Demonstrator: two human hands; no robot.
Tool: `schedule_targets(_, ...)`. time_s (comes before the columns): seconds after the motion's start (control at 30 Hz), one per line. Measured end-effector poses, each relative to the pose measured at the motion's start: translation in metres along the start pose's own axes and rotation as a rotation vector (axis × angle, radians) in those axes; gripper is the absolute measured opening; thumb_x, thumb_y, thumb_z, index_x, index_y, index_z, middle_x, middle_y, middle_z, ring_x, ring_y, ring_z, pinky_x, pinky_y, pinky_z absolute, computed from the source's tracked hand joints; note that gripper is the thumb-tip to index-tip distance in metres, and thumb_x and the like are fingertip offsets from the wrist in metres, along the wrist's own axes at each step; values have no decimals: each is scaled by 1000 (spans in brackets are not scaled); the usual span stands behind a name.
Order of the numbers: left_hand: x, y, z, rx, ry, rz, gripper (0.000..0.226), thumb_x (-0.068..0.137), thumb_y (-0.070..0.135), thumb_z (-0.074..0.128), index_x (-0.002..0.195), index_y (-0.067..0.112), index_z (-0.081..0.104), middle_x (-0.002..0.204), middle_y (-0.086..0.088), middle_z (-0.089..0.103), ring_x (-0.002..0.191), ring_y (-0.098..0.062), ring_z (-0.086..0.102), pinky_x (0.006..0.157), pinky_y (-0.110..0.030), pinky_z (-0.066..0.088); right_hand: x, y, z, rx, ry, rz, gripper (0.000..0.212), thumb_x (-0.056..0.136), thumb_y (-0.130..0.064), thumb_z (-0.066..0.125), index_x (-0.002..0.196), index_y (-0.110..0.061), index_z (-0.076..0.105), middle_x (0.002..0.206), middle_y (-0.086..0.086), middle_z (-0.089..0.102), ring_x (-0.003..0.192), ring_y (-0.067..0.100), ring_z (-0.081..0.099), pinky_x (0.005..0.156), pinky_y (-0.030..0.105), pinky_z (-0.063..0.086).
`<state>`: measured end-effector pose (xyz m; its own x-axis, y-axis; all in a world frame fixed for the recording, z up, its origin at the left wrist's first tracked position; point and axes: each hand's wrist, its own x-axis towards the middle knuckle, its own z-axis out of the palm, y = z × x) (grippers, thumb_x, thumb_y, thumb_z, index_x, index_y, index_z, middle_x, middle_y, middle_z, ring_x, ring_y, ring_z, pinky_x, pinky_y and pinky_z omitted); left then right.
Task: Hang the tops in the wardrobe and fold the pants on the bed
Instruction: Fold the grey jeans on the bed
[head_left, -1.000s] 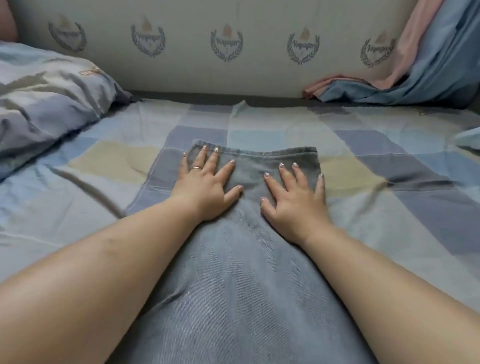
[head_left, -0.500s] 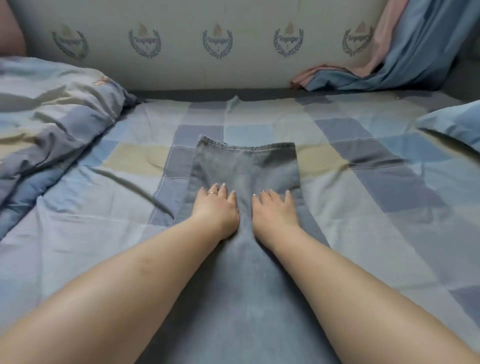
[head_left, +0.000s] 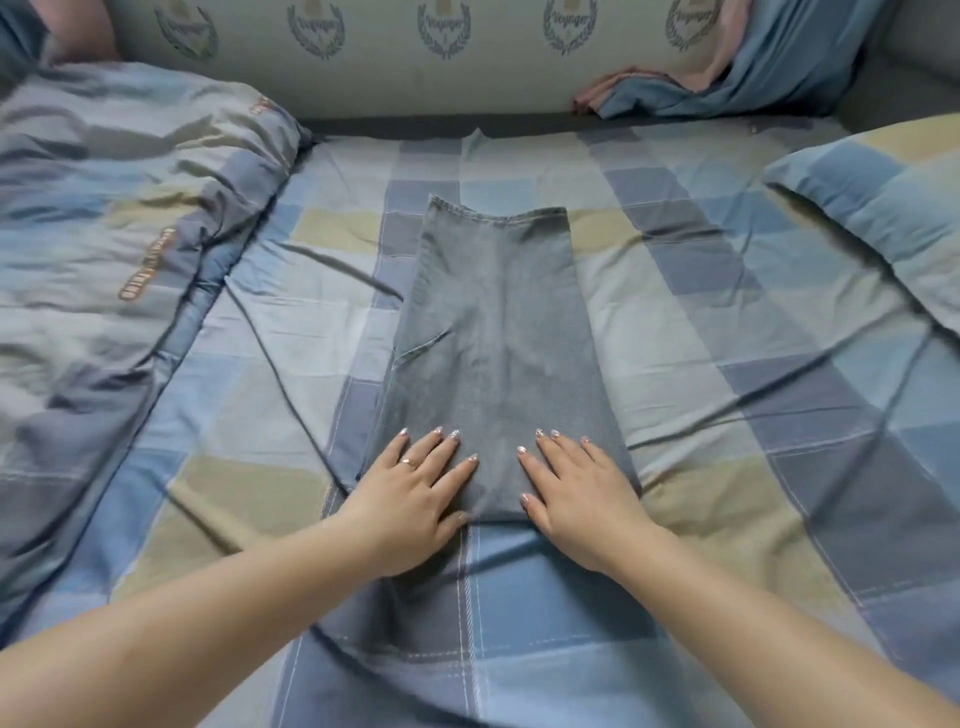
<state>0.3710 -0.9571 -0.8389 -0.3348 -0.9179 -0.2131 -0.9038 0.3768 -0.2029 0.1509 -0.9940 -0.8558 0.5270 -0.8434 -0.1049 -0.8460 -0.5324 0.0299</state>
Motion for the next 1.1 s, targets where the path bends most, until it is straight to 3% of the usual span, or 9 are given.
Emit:
schedule_targets(0.1, -31, -13, -1, 23, 129, 58, 70, 74, 48, 70, 135, 19, 53, 140, -10, 51, 128, -29, 49, 104, -50, 41, -30, 2, -3, -78, 108, 37, 70, 71, -51, 69, 131, -17, 57, 133, 9, 58, 126, 23, 52, 105, 46, 38)
schedule_targets(0.17, -37, -24, -3, 26, 152, 27, 69, 57, 30, 84, 122, 17, 66, 126, -9, 63, 114, -28, 61, 90, -48, 51, -39, 4, -7, -80, 27, 123, 69, 76, -40, 66, 139, -19, 47, 144, 7, 47, 136, 22, 40, 109, 52, 28)
schedule_targets(0.23, -35, -32, -10, 6, 148, -47, 67, 69, 20, 75, 133, 20, 55, 139, -7, 53, 127, -25, 52, 101, -45, 44, -37, 8, -13, -93, 72, 199, 62, 81, -26, 64, 140, -19, 45, 147, 9, 43, 138, 23, 36, 106, 54, 29)
schedule_targets(0.33, -25, -45, -14, 24, 130, -62, 55, 92, 14, 40, 145, 23, 32, 155, 2, 29, 143, -17, 26, 117, -37, 18, -34, 14, -43, -200, 158, 135, 39, 37, -9, 85, 72, -18, 70, 73, 5, 69, 72, 23, 69, 59, 29, 51)
schedule_targets(0.5, -42, -58, -47, -7, 245, 10, 37, 91, 17, 41, 125, 23, 51, 126, 8, 60, 114, -18, 57, 111, -28, 29, -50, 26, -94, -154, 315, 29, 34, 32, -1, 80, 54, -14, 58, 49, 2, 54, 43, 25, 55, 41, 25, 40)
schedule_targets(0.63, -96, -56, -81, -159, 344, 203, 24, 66, 24, 76, 89, 22, 69, 72, 9, 67, 66, -18, 66, 61, -19, 51, -96, 23, -112, 13, 328, -109, 18, 53, -12, 71, 69, -17, 66, 60, -3, 60, 56, 23, 58, 54, 24, 46)
schedule_targets(0.77, -153, -45, -97, -429, 97, 153, 33, 68, 45, 43, 90, 26, 60, 80, 7, 63, 74, -16, 58, 63, -28, 44, -155, 12, -111, 370, 112, 27, 11, 72, -28, 58, 82, -29, 63, 69, -18, 58, 67, 2, 50, 57, 12, 34)
schedule_targets(0.93, -193, -26, -108, -513, -159, 165, 17, 65, 39, 67, 79, 33, 59, 71, 12, 58, 64, -4, 47, 57, -15, 35, -206, -8, -116, 756, -63, 81, 17, 70, -16, 62, 73, -33, 66, 67, -16, 63, 63, 2, 54, 57, 14, 38)
schedule_targets(1.1, -208, -20, -123, -913, -617, 252, 6, 65, 29, 58, 69, 33, 56, 66, 18, 50, 64, 2, 47, 60, -16, 37, -224, -5, -130, 1126, -599, 16, 7, 65, -29, 58, 67, -30, 65, 63, -14, 54, 64, 2, 48, 59, 17, 35)
